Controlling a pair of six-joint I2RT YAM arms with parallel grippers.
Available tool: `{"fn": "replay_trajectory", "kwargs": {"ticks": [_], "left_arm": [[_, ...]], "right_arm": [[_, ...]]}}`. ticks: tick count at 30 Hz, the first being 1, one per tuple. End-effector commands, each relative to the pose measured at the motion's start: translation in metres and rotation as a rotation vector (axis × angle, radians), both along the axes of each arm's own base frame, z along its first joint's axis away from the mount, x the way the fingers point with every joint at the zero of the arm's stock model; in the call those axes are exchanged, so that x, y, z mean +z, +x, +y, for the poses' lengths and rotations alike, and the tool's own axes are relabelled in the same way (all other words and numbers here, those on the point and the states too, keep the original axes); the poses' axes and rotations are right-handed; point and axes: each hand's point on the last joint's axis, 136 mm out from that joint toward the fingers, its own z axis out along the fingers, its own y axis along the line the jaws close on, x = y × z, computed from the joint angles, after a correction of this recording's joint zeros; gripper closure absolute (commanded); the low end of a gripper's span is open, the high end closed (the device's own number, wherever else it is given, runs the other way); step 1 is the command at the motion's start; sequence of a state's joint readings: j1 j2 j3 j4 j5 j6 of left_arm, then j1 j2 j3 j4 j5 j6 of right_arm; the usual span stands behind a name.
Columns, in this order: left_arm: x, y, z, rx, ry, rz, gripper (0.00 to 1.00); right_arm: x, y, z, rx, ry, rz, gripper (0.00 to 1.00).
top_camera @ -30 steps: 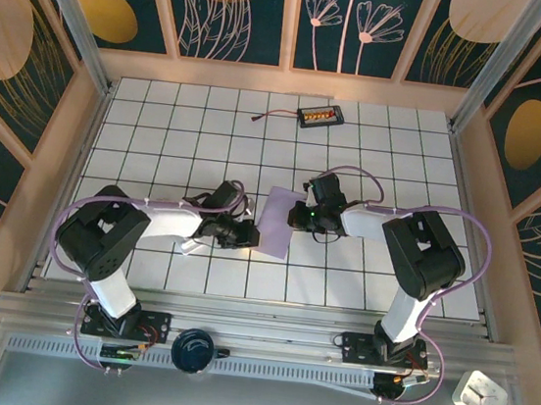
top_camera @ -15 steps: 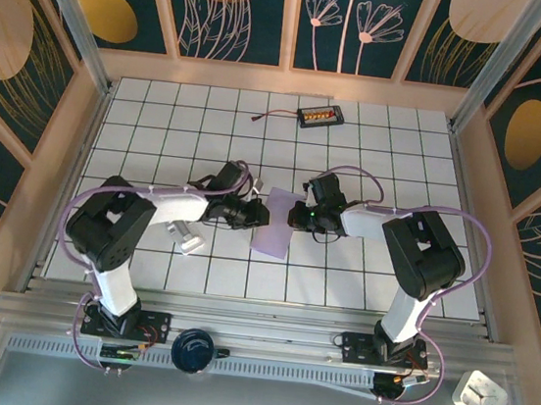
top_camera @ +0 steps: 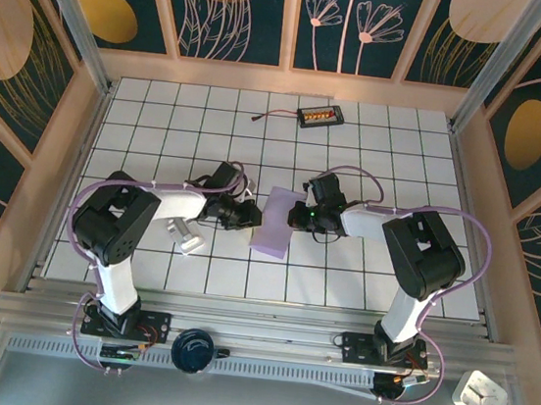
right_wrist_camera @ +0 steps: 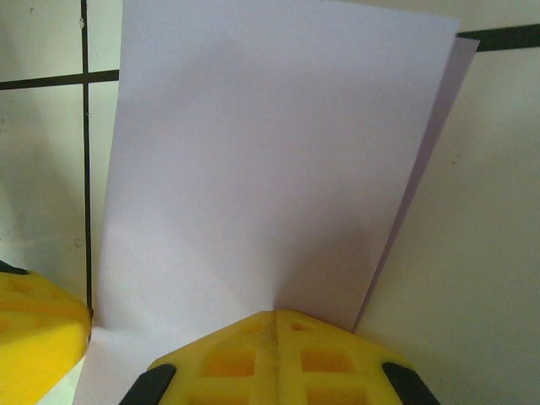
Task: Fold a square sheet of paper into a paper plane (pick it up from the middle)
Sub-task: First fold the square sheet of paper in half at the center of the table.
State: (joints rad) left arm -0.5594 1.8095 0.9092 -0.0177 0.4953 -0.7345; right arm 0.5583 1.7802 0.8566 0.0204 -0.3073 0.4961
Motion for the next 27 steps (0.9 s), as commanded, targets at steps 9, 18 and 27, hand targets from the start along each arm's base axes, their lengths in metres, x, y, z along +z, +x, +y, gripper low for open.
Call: {"fn": "replay_trajectory", "kwargs": {"ticks": [9,18,27], "left_arm": [[0.001,-0.018,-0.013,-0.052,-0.029,0.045,0.87],[-0.028,-0.049,0.026,-0.006,0.079,0.094,0.88],[0.036,-0.011,-0.013,-0.023,-0.110,-0.035,0.85]], "right_arm": [[-0.061,-0.047,-0.054,-0.030,-0.267,0.188,1.00],[-0.063,-0.049,-0.056,-0.032,-0.269,0.194,1.00],[-0.062,-0.048,-0.056,-0.035,-0.266,0.188,1.00]]}}
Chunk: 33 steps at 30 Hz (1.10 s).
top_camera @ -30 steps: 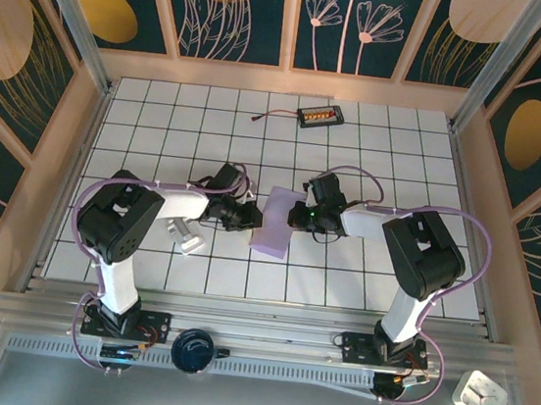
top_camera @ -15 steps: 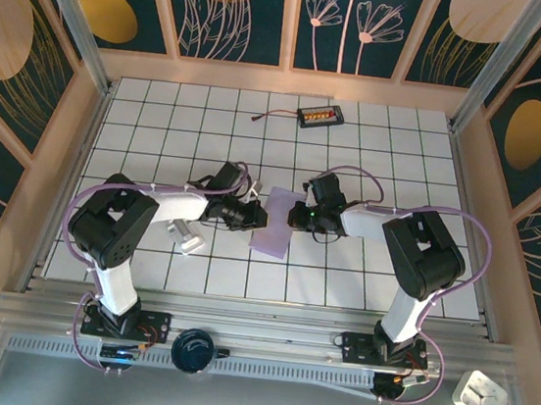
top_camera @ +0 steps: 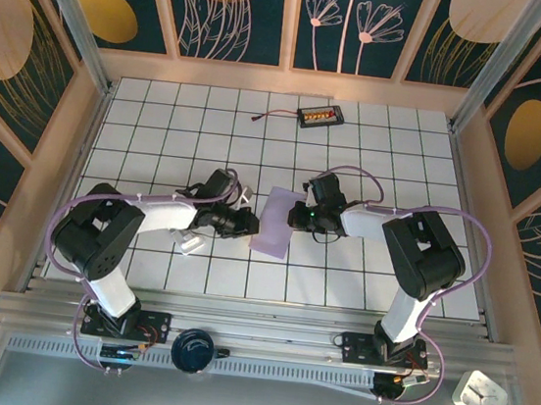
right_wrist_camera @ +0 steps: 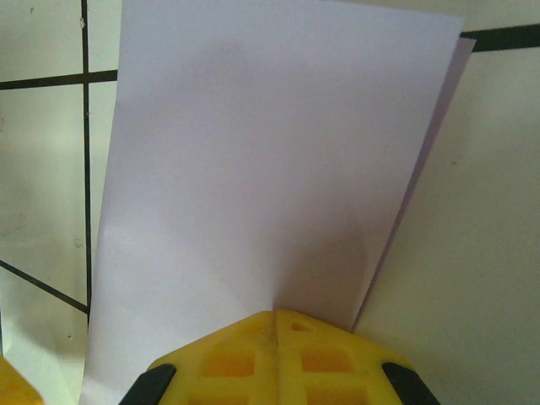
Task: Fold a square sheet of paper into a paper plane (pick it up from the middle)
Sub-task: First fold the square sheet of paper in half at the center of the table, then first fold in half a square sheet of paper at the center of the table.
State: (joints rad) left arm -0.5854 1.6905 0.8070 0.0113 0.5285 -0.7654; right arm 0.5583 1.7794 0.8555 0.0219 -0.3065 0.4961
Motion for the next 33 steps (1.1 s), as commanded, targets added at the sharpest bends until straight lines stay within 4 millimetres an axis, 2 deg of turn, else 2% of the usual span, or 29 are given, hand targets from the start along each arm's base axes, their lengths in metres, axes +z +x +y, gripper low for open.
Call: {"fn": "replay_trajectory", "kwargs": {"ticks": [1,4,9,20,24,25,33], "left_arm": [[0.013,0.022,-0.014,0.002,-0.029,-0.027,0.86],[-0.006,0.032,-0.013,0.000,0.045,-0.012,0.88],[-0.013,0.042,-0.017,0.002,0.059,-0.008,0.91],[-0.026,0.034,-0.006,0.013,0.092,0.023,0.92],[-0.023,0.035,-0.007,0.016,0.079,0.023,0.92],[-0.029,0.028,-0.004,0.013,0.084,0.043,0.92],[-0.047,0.017,0.007,0.018,0.123,0.079,0.93]], "right_arm": [[-0.062,-0.048,-0.056,-0.034,-0.266,0.190,1.00],[-0.061,-0.048,-0.055,-0.034,-0.266,0.189,1.00],[-0.060,-0.048,-0.058,-0.038,-0.275,0.187,1.00],[-0.061,-0.048,-0.058,-0.035,-0.270,0.186,1.00],[-0.061,-0.048,-0.058,-0.035,-0.270,0.186,1.00],[-0.061,-0.048,-0.057,-0.035,-0.269,0.184,1.00],[-0.062,-0.049,-0.058,-0.035,-0.271,0.187,1.00]]}}
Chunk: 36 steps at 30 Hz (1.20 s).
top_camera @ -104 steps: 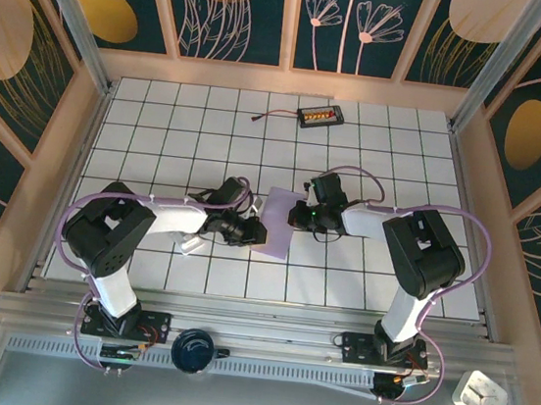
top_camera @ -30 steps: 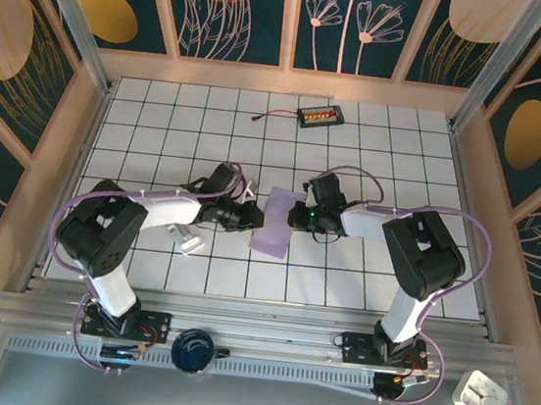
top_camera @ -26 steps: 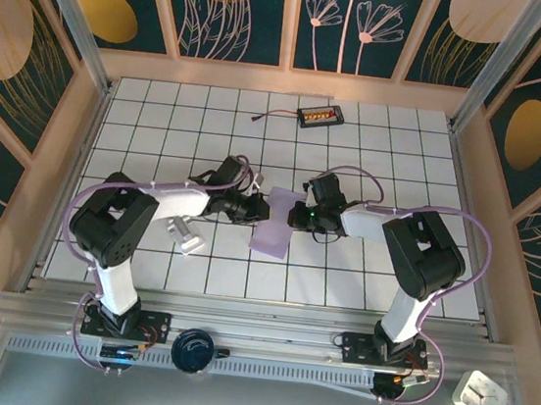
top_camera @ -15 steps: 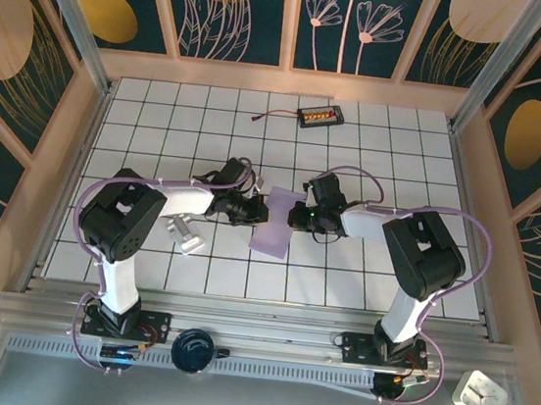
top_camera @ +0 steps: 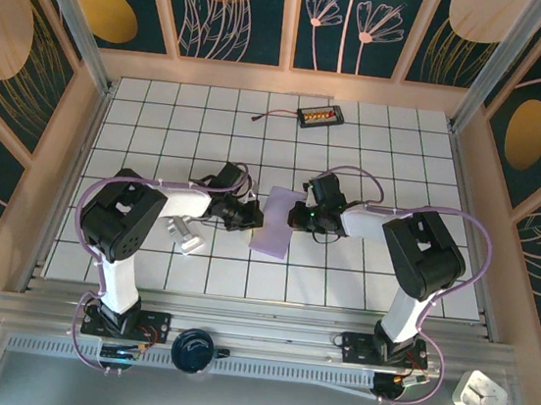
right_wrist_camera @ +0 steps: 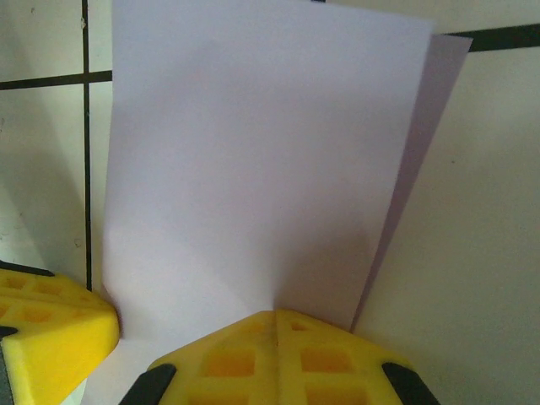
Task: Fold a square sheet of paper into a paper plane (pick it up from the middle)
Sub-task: First fold in half a square sheet of paper at the center of the table.
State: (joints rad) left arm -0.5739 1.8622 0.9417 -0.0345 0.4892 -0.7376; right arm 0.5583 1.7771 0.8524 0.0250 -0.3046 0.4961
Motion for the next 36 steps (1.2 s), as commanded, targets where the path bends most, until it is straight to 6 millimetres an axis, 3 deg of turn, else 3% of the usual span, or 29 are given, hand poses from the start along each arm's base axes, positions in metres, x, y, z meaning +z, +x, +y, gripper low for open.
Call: {"fn": "replay_trajectory", "kwargs": {"ticks": [1,9,13,20,24,26,30,34,36], "left_arm": [[-0.021,-0.011,0.015,0.009,0.060,0.048,0.93],[-0.035,-0.023,0.030,0.001,0.138,0.072,0.95],[-0.044,-0.032,0.037,-0.001,0.159,0.097,0.97],[-0.051,-0.038,0.042,-0.005,0.174,0.111,1.00],[-0.051,-0.038,0.042,-0.006,0.178,0.110,1.00],[-0.052,-0.039,0.043,-0.006,0.179,0.112,1.00],[-0.051,-0.040,0.043,-0.007,0.178,0.112,1.00],[-0.052,-0.040,0.043,-0.011,0.180,0.112,1.00],[-0.052,-0.041,0.043,-0.012,0.180,0.112,1.00]], "right_arm": [[-0.062,-0.049,-0.057,-0.035,-0.270,0.191,1.00],[-0.056,-0.043,-0.054,-0.036,-0.260,0.173,1.00],[-0.038,-0.031,-0.039,-0.014,-0.206,0.135,1.00],[0.034,0.004,-0.011,0.025,-0.098,-0.015,0.84],[0.077,0.009,0.011,0.076,0.032,-0.085,0.80],[0.090,0.008,0.024,0.104,0.115,-0.095,0.80],[0.092,0.007,0.047,0.139,0.244,-0.051,0.88],[0.081,0.007,0.062,0.153,0.285,-0.006,1.00],[0.072,0.007,0.069,0.161,0.287,0.017,1.00]]}}
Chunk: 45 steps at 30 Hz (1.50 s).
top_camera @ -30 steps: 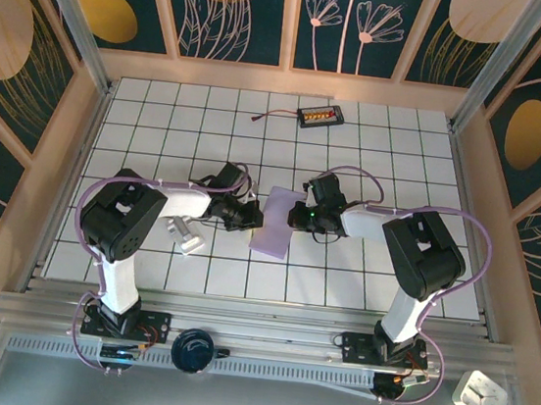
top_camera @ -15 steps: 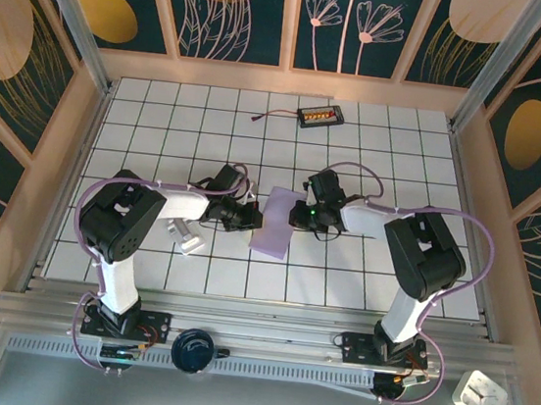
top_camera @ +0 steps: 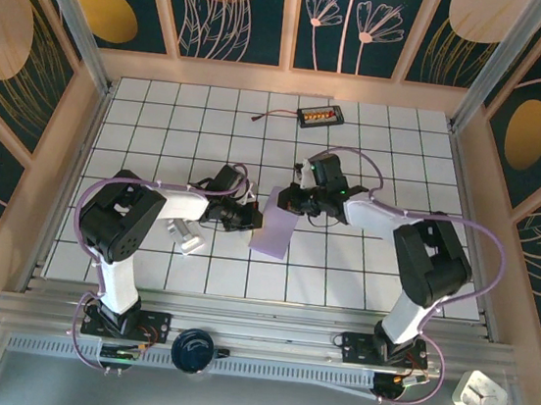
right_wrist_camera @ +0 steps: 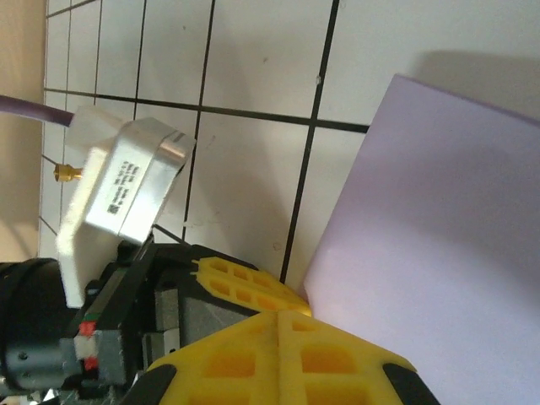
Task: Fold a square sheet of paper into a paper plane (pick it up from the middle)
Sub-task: First fold in half a square sheet of paper at the center of the table.
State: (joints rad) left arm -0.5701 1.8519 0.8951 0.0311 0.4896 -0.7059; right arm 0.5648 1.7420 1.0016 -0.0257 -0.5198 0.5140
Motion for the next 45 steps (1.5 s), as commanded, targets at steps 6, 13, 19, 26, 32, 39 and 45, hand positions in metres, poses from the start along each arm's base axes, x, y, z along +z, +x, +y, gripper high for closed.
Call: {"fn": "replay_trajectory", "kwargs": {"ticks": [6,13,19,26,32,39,45], "left_arm": [[-0.049,-0.040,0.042,0.009,0.197,0.151,1.00],[-0.050,-0.041,0.042,0.007,0.197,0.155,1.00],[-0.051,-0.043,0.044,0.001,0.203,0.155,1.00],[-0.056,-0.045,0.047,-0.007,0.220,0.162,1.00],[-0.064,-0.053,0.052,-0.022,0.244,0.181,1.00],[-0.072,-0.062,0.059,-0.036,0.269,0.202,1.00],[-0.078,-0.069,0.063,-0.043,0.277,0.215,1.00]], "right_arm": [[-0.023,-0.007,0.038,0.071,0.047,0.078,1.00],[-0.044,-0.006,0.043,0.073,0.017,0.109,1.00],[-0.056,-0.005,0.044,0.067,0.001,0.132,1.00],[-0.077,0.002,0.035,0.023,-0.092,0.154,1.00],[-0.089,0.010,0.021,-0.029,-0.163,0.152,1.00],[-0.087,0.024,0.016,-0.069,-0.142,0.151,1.00],[-0.083,0.036,0.017,-0.083,-0.117,0.148,1.00]]}}
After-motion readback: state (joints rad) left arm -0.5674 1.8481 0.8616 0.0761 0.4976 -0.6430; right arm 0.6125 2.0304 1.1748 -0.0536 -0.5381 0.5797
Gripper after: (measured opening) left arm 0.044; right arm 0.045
